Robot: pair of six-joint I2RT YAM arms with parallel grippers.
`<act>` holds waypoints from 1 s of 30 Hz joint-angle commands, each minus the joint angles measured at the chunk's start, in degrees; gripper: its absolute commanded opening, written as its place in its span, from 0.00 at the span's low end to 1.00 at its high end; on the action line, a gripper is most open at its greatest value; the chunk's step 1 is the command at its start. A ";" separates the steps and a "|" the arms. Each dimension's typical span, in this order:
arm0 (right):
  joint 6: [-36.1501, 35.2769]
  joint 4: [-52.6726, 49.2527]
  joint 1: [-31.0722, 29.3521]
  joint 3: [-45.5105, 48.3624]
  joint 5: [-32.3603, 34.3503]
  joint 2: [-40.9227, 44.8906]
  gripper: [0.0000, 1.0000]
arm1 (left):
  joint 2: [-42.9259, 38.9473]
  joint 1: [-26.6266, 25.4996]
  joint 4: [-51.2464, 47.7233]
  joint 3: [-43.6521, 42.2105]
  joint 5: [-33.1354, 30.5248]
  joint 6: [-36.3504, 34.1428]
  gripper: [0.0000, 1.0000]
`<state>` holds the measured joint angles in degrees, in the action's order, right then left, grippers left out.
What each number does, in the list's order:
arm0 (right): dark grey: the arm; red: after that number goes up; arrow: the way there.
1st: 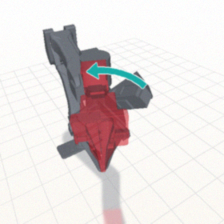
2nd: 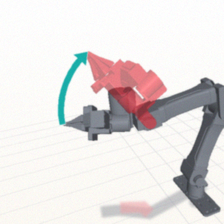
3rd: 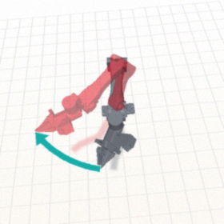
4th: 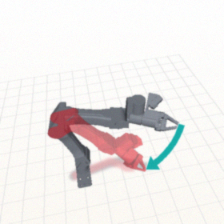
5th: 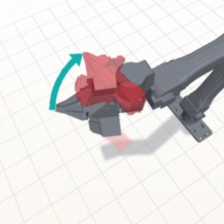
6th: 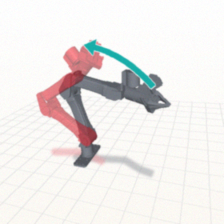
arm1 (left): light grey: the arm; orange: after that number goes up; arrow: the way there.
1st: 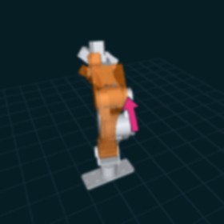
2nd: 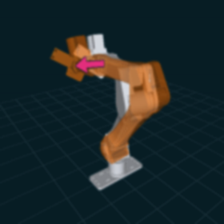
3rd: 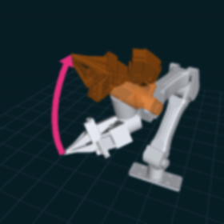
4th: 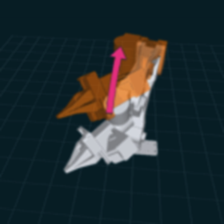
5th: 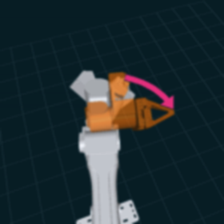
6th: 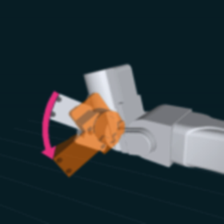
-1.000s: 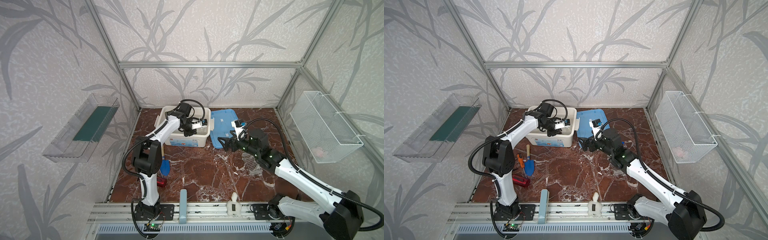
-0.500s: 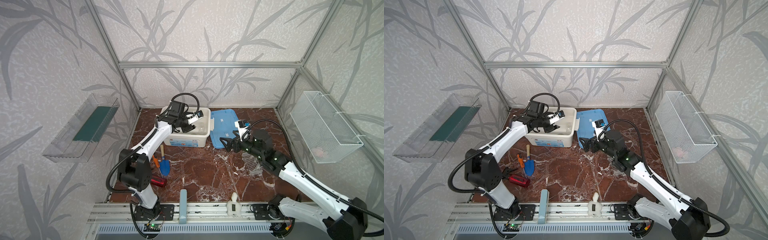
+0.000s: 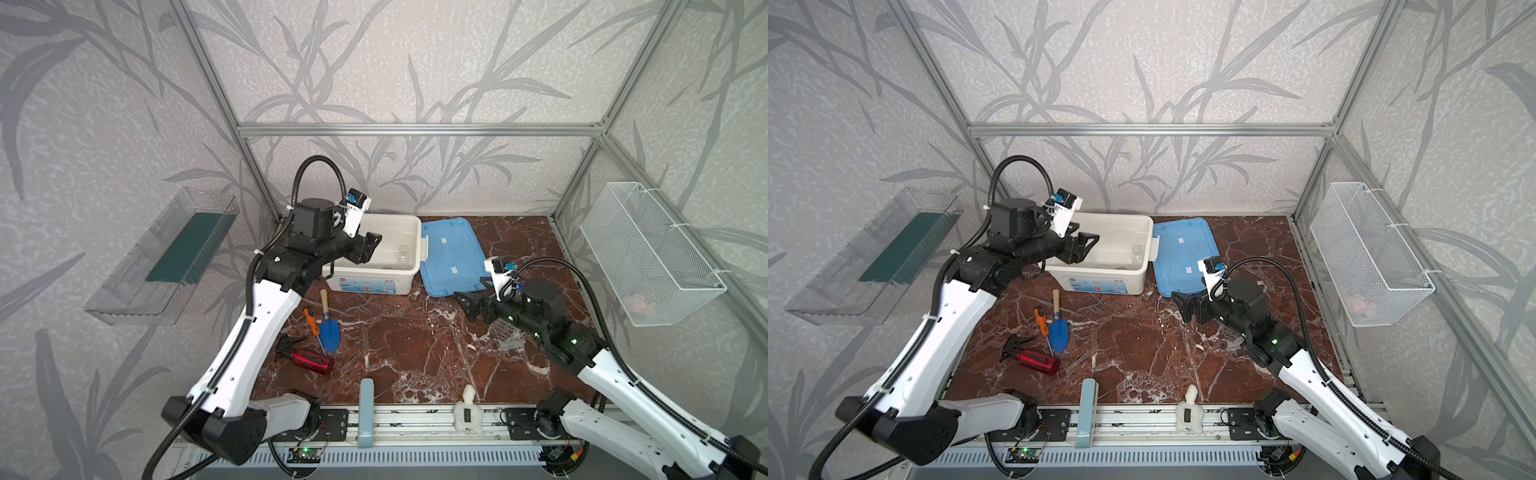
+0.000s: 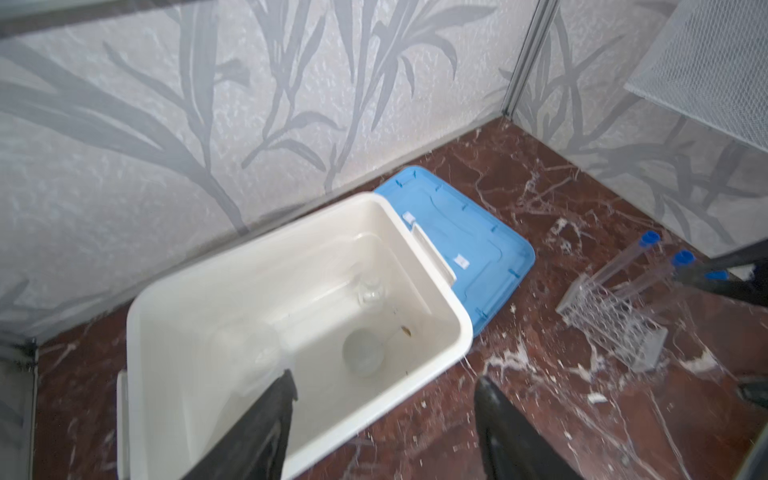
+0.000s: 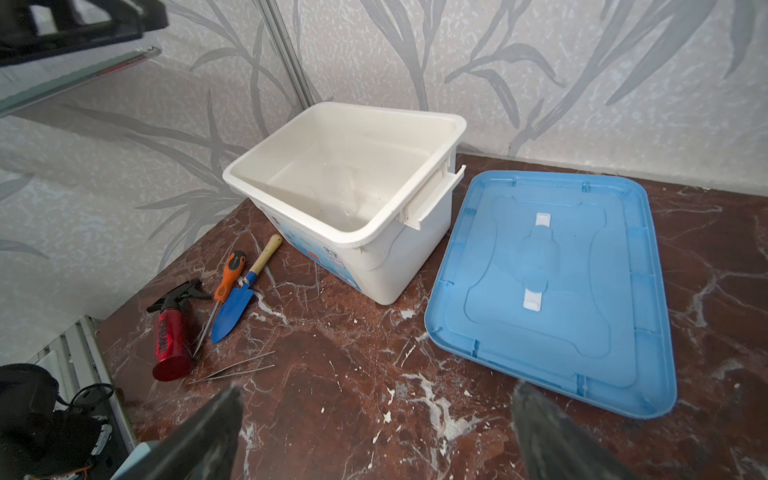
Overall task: Organize the chemistry lab equipment
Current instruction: 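Move the left gripper down to the thin metal tweezers on the table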
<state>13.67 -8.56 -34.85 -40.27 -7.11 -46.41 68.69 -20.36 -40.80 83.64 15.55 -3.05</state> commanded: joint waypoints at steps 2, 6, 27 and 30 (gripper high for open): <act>0.06 1.35 0.11 3.01 -2.93 2.94 0.99 | -5.84 -5.17 -17.12 -6.35 -10.51 11.10 0.71; 0.17 5.50 0.03 5.53 -9.21 1.65 0.99 | -5.10 -10.06 -23.57 -11.74 -16.35 19.19 0.72; 0.14 11.66 0.05 9.83 -11.36 -2.01 0.99 | 8.94 -19.82 3.65 -38.87 -26.66 36.81 0.84; 0.04 11.64 -0.04 10.10 -10.74 -1.68 0.99 | 12.79 -19.81 3.97 -38.75 -25.32 36.83 0.83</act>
<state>13.74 1.08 -34.85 -30.79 -17.52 -48.40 79.07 -40.12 -41.36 44.88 -8.54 32.60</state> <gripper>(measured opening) 0.991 0.836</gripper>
